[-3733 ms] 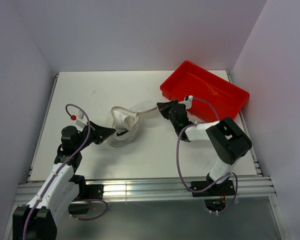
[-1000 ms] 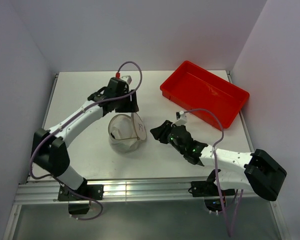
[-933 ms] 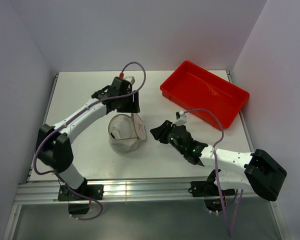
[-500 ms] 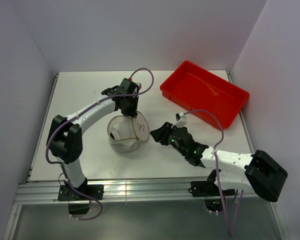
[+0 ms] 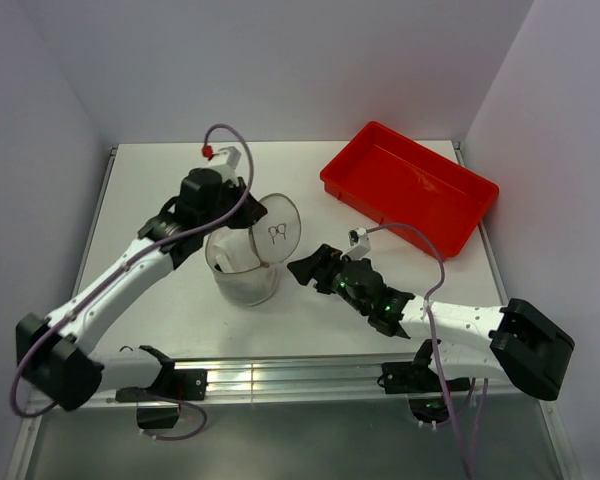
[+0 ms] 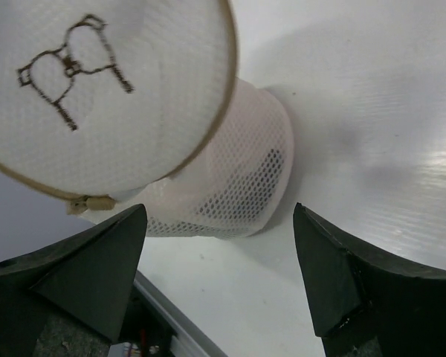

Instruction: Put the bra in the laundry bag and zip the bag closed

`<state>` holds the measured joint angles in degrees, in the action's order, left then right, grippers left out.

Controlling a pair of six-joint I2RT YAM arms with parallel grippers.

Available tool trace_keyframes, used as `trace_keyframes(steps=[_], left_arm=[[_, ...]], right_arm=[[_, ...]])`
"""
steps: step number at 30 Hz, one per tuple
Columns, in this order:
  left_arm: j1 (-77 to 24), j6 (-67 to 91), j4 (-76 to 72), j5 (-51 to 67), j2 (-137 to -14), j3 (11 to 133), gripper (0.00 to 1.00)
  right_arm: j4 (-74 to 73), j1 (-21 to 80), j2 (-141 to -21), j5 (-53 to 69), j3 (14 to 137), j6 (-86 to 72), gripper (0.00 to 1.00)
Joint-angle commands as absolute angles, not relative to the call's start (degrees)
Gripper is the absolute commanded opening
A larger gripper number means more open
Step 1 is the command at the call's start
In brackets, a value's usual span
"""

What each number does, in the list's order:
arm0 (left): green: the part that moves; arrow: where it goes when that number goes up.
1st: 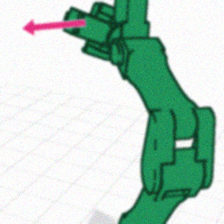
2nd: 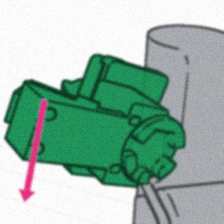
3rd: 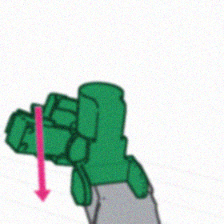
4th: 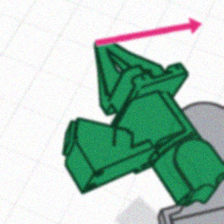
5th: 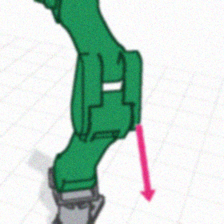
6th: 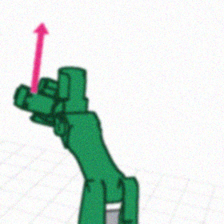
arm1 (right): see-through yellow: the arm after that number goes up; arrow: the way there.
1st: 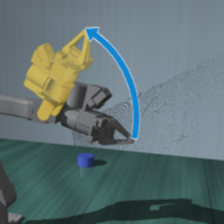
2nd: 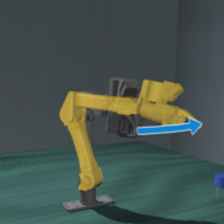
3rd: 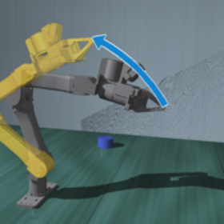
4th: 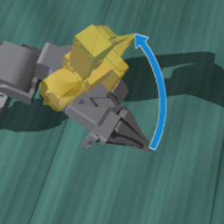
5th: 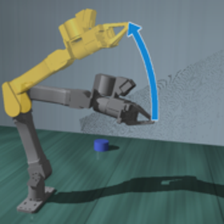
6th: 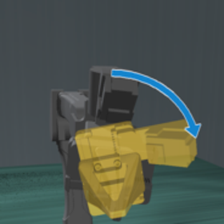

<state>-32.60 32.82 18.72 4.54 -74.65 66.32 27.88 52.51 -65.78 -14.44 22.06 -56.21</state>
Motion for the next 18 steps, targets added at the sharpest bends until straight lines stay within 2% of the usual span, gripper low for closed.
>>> trace_keyframes(steps=[1,5,10,18], left_arm=[[-31.82,41.63,6.28,2.64,-65.70,58.56,0.00],[-31.03,48.07,-0.43,-1.91,-55.48,45.74,0.00],[-30.15,55.80,-5.88,-7.28,-45.19,35.27,0.00],[-27.95,61.16,-5.19,-10.20,-35.69,28.75,0.00]], right_arm=[[34.88,53.44,-67.06,-16.79,21.44,-60.90,0.87],[37.09,54.57,-69.51,-15.91,23.63,-62.49,0.88],[45.16,56.16,-72.68,-15.21,23.99,-64.77,0.88],[52.81,57.66,-81.20,-10.73,27.24,-67.32,0.87]])
